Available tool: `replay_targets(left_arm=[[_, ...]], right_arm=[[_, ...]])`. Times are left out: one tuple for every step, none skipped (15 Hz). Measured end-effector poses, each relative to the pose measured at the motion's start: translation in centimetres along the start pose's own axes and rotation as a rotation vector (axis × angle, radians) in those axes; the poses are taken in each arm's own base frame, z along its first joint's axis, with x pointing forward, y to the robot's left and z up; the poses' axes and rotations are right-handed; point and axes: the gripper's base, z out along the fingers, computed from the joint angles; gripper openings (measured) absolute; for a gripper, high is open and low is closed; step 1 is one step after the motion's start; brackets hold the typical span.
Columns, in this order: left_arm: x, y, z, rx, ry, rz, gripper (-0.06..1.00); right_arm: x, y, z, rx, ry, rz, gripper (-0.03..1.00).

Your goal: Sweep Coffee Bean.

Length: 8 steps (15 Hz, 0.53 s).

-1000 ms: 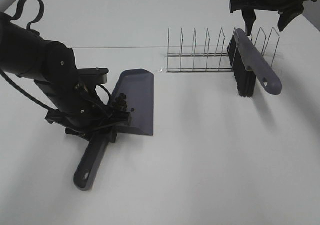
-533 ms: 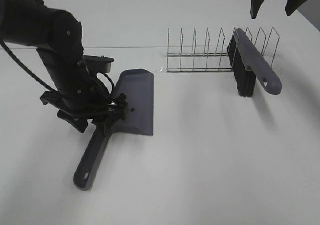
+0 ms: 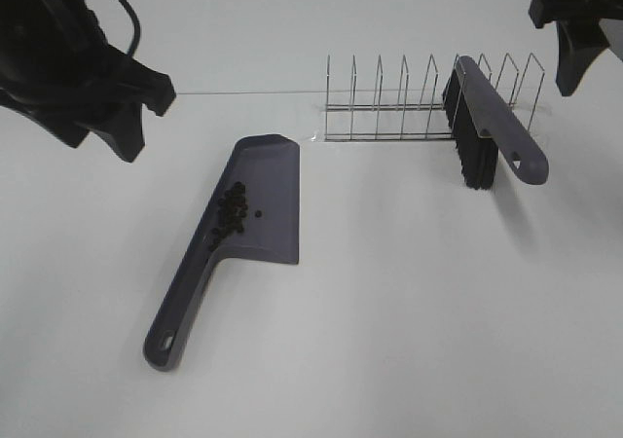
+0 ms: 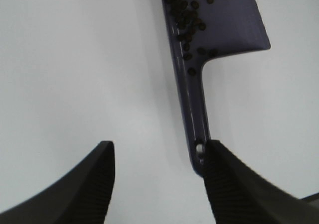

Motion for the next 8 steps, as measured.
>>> replay_targets(left_arm=[[0.7,0.2,-1.5,-0.003,0.003,-0.001,0.53],[1.0,0.3,-2.2,-0.005,0.004,-0.001,0.53],[1.7,0.5,-3.6,-0.005,-0.002,-0.003,0.53],[2.3,0.7,-4.9,-0.005,-0.008,-0.004,0.53],[2.7,0.8,-6.0,0.000,-0.035,-0.006,0.53],[3.1,1.0,-7.1,0.006,-0.067,-0.007,0.53],[3.6,1.1,-8.2,0.011,-0.101,-0.008,0.53],[5.1,1.4,-9.6,0.018,-0.138,-0.010,0.53]], right_arm=[[1.5,-0.3,-0.4,0.002,0.012,-0.003,0.68],[2.3,-0.4,-0.5,0.003,0.019,-0.004,0.68],[3.6,-0.6,-0.7,0.003,0.030,-0.006,0.68],[5.0,-0.8,-0.7,0.006,0.043,-0.007,0.68],[6.5,-1.0,-0.7,0.008,0.060,-0.009,0.68],[8.0,-1.3,-0.6,0.009,0.076,-0.010,0.68],[9.3,-1.4,-0.6,0.009,0.088,-0.011,0.68],[12.2,-1.9,-0.7,0.011,0.101,-0.012,0.68]])
